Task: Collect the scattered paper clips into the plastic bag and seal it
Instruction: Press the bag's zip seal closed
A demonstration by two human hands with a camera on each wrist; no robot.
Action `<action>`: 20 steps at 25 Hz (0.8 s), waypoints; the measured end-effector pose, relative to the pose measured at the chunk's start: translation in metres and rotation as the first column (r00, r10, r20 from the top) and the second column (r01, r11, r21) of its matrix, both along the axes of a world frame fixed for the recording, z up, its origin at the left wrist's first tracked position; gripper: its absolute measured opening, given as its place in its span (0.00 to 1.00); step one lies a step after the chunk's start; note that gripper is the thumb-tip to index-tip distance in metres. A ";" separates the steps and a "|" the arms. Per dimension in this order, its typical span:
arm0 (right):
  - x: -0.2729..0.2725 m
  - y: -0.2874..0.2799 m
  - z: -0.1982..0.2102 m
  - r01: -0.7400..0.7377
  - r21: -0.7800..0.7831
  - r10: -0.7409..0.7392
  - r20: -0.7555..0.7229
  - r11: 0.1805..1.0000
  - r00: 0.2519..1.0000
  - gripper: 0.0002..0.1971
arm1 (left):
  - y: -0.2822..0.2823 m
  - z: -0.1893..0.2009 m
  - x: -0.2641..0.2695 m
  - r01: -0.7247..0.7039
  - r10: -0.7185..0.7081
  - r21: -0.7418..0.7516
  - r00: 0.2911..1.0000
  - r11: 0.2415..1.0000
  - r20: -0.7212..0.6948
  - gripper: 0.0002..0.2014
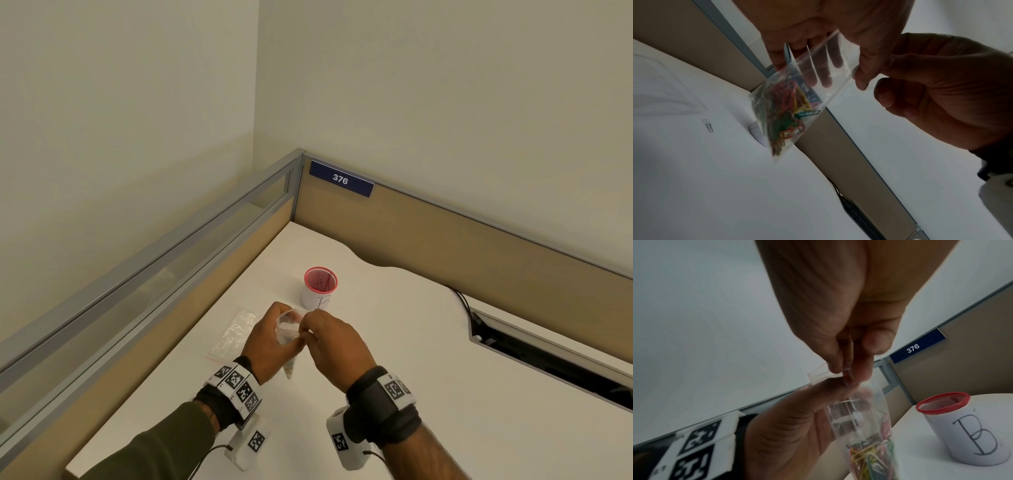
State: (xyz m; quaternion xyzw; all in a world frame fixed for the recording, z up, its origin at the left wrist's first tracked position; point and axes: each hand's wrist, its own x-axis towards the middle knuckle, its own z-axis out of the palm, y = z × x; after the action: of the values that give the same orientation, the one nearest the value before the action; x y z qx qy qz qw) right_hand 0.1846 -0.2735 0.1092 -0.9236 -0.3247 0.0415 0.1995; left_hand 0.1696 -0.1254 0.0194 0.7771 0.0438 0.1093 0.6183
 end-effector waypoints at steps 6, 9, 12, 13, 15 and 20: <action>0.013 -0.013 0.004 -0.014 0.136 0.016 -0.017 0.991 1.000 0.03 | 0.008 -0.003 -0.006 0.056 -0.055 -0.148 0.998 0.987 0.013 0.37; 0.021 -0.024 0.004 -0.001 0.221 0.009 -0.037 0.975 0.999 0.01 | 0.014 -0.003 -0.003 0.019 -0.025 -0.373 1.000 0.928 -0.010 0.40; 0.023 -0.029 0.003 -0.009 0.234 0.024 -0.058 0.972 0.998 0.03 | 0.013 0.003 0.003 0.033 -0.058 -0.381 0.997 0.924 -0.054 0.18; 0.022 -0.029 0.004 -0.013 0.232 0.028 -0.059 0.973 0.998 0.04 | 0.011 0.004 0.005 0.048 -0.077 -0.374 0.995 0.926 -0.063 0.13; 0.022 -0.029 0.004 -0.018 0.234 0.034 -0.062 0.972 0.998 0.05 | 0.007 0.004 0.010 0.067 -0.096 -0.362 0.993 0.930 -0.063 0.13; 0.023 -0.033 0.002 -0.024 0.258 0.040 -0.055 0.966 0.998 0.06 | 0.006 0.009 0.019 0.086 -0.110 -0.296 0.992 0.951 -0.065 0.10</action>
State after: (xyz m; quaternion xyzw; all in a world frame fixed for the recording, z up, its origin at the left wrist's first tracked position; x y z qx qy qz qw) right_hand 0.2071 -0.3064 0.1110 -0.8828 -0.3362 0.0299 0.3268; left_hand 0.1889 -0.1198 0.0287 0.6822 0.0458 0.0392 0.7287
